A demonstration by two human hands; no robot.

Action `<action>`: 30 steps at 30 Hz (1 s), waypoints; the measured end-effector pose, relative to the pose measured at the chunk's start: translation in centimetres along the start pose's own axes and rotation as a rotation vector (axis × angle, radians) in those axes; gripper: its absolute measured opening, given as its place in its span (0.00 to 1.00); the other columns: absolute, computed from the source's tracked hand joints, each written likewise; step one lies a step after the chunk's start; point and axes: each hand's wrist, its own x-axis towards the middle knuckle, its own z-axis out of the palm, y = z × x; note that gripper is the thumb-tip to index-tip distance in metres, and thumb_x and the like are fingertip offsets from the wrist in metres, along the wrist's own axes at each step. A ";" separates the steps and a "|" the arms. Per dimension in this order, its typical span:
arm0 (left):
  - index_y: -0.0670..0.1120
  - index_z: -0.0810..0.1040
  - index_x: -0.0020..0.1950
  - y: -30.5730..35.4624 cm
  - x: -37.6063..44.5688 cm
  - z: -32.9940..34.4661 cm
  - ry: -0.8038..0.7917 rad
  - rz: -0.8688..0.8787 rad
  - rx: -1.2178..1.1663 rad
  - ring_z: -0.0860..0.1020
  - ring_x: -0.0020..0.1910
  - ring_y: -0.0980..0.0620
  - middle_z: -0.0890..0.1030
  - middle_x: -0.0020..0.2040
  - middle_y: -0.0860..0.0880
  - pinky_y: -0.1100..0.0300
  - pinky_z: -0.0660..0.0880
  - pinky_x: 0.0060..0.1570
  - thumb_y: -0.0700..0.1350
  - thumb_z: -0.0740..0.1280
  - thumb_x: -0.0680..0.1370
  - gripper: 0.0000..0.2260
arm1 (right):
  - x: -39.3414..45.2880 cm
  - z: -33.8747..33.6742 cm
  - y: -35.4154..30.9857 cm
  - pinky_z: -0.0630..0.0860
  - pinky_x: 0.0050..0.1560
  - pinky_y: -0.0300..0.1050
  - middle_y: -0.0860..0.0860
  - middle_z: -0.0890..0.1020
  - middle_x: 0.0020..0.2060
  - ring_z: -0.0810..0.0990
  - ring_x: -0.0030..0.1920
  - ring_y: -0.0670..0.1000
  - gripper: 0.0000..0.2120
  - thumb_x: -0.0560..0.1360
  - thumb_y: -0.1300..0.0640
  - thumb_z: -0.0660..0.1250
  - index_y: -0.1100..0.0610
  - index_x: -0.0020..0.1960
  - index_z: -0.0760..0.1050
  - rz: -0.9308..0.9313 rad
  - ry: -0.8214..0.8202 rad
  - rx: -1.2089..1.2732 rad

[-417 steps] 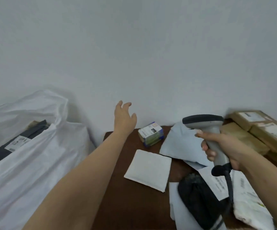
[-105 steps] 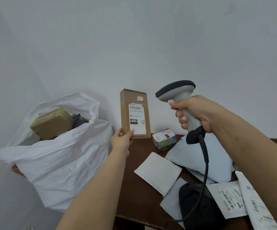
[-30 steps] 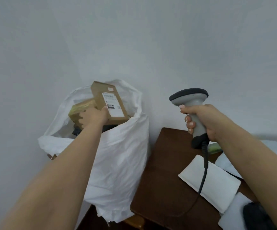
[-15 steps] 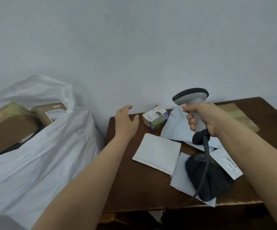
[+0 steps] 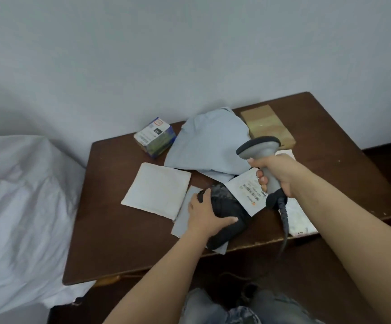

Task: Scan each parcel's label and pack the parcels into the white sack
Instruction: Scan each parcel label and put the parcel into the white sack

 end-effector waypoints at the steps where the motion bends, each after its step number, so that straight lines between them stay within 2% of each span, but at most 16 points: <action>1: 0.56 0.44 0.79 0.2 0.0 0.7 -0.037 -0.038 0.063 0.43 0.78 0.38 0.40 0.79 0.44 0.41 0.58 0.72 0.66 0.74 0.65 0.54 | 0.3 -0.3 0.2 0.66 0.21 0.36 0.52 0.69 0.26 0.65 0.21 0.47 0.09 0.78 0.58 0.69 0.61 0.54 0.72 0.006 -0.006 -0.004; 4: 0.60 0.38 0.78 0.5 0.0 2.7 -0.083 -0.032 0.305 0.36 0.76 0.35 0.30 0.77 0.45 0.35 0.61 0.69 0.64 0.76 0.65 0.56 | 1.2 -0.8 0.4 0.66 0.22 0.36 0.52 0.69 0.27 0.65 0.22 0.47 0.10 0.77 0.59 0.69 0.62 0.55 0.72 0.027 -0.029 -0.010; 6: 0.60 0.39 0.78 0.7 0.0 3.6 -0.122 -0.046 0.341 0.39 0.76 0.34 0.30 0.77 0.44 0.39 0.64 0.69 0.57 0.76 0.70 0.52 | 1.6 -0.8 0.2 0.65 0.22 0.36 0.53 0.69 0.27 0.65 0.22 0.47 0.10 0.77 0.59 0.69 0.62 0.55 0.73 0.045 -0.048 -0.025; 8: 0.59 0.42 0.79 0.8 0.2 3.7 -0.140 -0.066 0.331 0.46 0.77 0.33 0.33 0.78 0.44 0.43 0.67 0.69 0.50 0.73 0.74 0.46 | 1.9 -0.6 0.1 0.65 0.22 0.36 0.53 0.69 0.27 0.65 0.22 0.47 0.09 0.77 0.60 0.69 0.62 0.54 0.73 0.060 -0.070 -0.036; 10: 0.56 0.49 0.80 0.7 0.5 3.0 -0.098 -0.038 0.294 0.57 0.75 0.35 0.41 0.79 0.43 0.46 0.68 0.69 0.50 0.69 0.76 0.39 | 2.2 -0.5 -0.1 0.65 0.21 0.36 0.53 0.69 0.27 0.65 0.22 0.47 0.09 0.77 0.60 0.69 0.62 0.54 0.73 0.066 -0.091 -0.041; 12: 0.52 0.60 0.77 0.5 0.5 1.1 0.006 0.014 0.207 0.68 0.69 0.40 0.55 0.77 0.44 0.51 0.71 0.64 0.49 0.66 0.76 0.31 | 2.5 -0.2 -0.5 0.66 0.21 0.36 0.53 0.69 0.27 0.65 0.21 0.47 0.09 0.78 0.60 0.69 0.61 0.54 0.72 0.067 -0.104 -0.046; 15: 0.50 0.76 0.67 -0.4 0.2 -3.4 0.183 0.022 -0.054 0.77 0.54 0.46 0.77 0.59 0.46 0.55 0.76 0.52 0.43 0.63 0.76 0.18 | 3.0 0.5 -1.4 0.67 0.21 0.37 0.53 0.70 0.26 0.67 0.20 0.47 0.10 0.77 0.60 0.70 0.60 0.55 0.72 0.057 -0.114 -0.021; 16: 0.49 0.78 0.63 -1.0 0.1 -4.9 0.243 -0.027 -0.192 0.78 0.52 0.46 0.80 0.54 0.46 0.54 0.77 0.50 0.42 0.63 0.76 0.15 | 3.1 0.8 -1.7 0.67 0.21 0.37 0.53 0.70 0.26 0.67 0.20 0.47 0.10 0.77 0.60 0.70 0.60 0.55 0.72 0.049 -0.119 -0.015; 18: 0.48 0.78 0.59 -2.5 0.1 -7.3 0.329 -0.168 -0.481 0.79 0.52 0.45 0.81 0.53 0.45 0.49 0.79 0.51 0.41 0.60 0.78 0.12 | 3.2 1.7 -2.0 0.68 0.21 0.37 0.53 0.71 0.27 0.67 0.19 0.46 0.11 0.77 0.59 0.70 0.60 0.56 0.72 0.027 -0.132 -0.021; 20: 0.47 0.76 0.57 -4.2 -0.2 -8.5 0.324 -0.342 -0.750 0.80 0.51 0.45 0.80 0.55 0.44 0.48 0.81 0.44 0.42 0.57 0.80 0.10 | 3.1 2.7 -2.1 0.68 0.22 0.37 0.53 0.71 0.28 0.67 0.20 0.47 0.10 0.76 0.59 0.71 0.60 0.54 0.72 0.013 -0.149 -0.031; 22: 0.46 0.74 0.57 -5.5 -0.8 -8.8 0.285 -0.522 -0.951 0.80 0.48 0.44 0.79 0.55 0.43 0.52 0.81 0.36 0.43 0.54 0.81 0.11 | 2.8 3.9 -2.1 0.68 0.22 0.36 0.53 0.71 0.28 0.68 0.19 0.46 0.10 0.76 0.59 0.71 0.60 0.53 0.72 0.013 -0.167 -0.034; 23: 0.46 0.73 0.59 -6.1 -1.0 -8.8 0.274 -0.594 -1.009 0.80 0.47 0.44 0.79 0.55 0.42 0.51 0.81 0.36 0.45 0.54 0.82 0.11 | 2.6 4.6 -2.0 0.68 0.22 0.36 0.53 0.72 0.28 0.68 0.19 0.46 0.10 0.76 0.59 0.71 0.60 0.53 0.72 0.015 -0.174 -0.040; 25: 0.46 0.72 0.62 -7.6 -1.1 -8.5 0.241 -0.662 -1.081 0.80 0.49 0.42 0.79 0.56 0.42 0.46 0.81 0.43 0.51 0.56 0.82 0.14 | 2.1 5.8 -1.7 0.68 0.21 0.37 0.53 0.72 0.28 0.68 0.19 0.46 0.10 0.76 0.59 0.71 0.60 0.53 0.73 0.016 -0.183 -0.063; 27: 0.46 0.73 0.62 -9.0 -0.9 -8.1 0.209 -0.653 -1.068 0.79 0.54 0.42 0.79 0.57 0.44 0.43 0.80 0.50 0.58 0.65 0.78 0.20 | 1.6 6.9 -1.3 0.68 0.22 0.37 0.53 0.72 0.28 0.68 0.20 0.46 0.09 0.76 0.59 0.71 0.61 0.51 0.73 0.016 -0.190 -0.092; 28: 0.45 0.73 0.61 -9.5 -0.8 -7.8 0.201 -0.621 -0.999 0.79 0.54 0.42 0.79 0.58 0.44 0.43 0.80 0.50 0.57 0.71 0.75 0.22 | 1.3 7.3 -1.1 0.68 0.22 0.37 0.53 0.72 0.28 0.68 0.20 0.46 0.08 0.76 0.59 0.71 0.61 0.50 0.73 0.014 -0.193 -0.108; 30: 0.43 0.74 0.60 -10.3 -0.8 -7.4 0.258 -0.563 -0.807 0.79 0.54 0.42 0.79 0.58 0.44 0.45 0.81 0.47 0.48 0.78 0.70 0.23 | 0.5 8.2 -0.9 0.68 0.23 0.37 0.52 0.72 0.27 0.68 0.21 0.46 0.08 0.76 0.60 0.71 0.61 0.48 0.73 0.007 -0.201 -0.138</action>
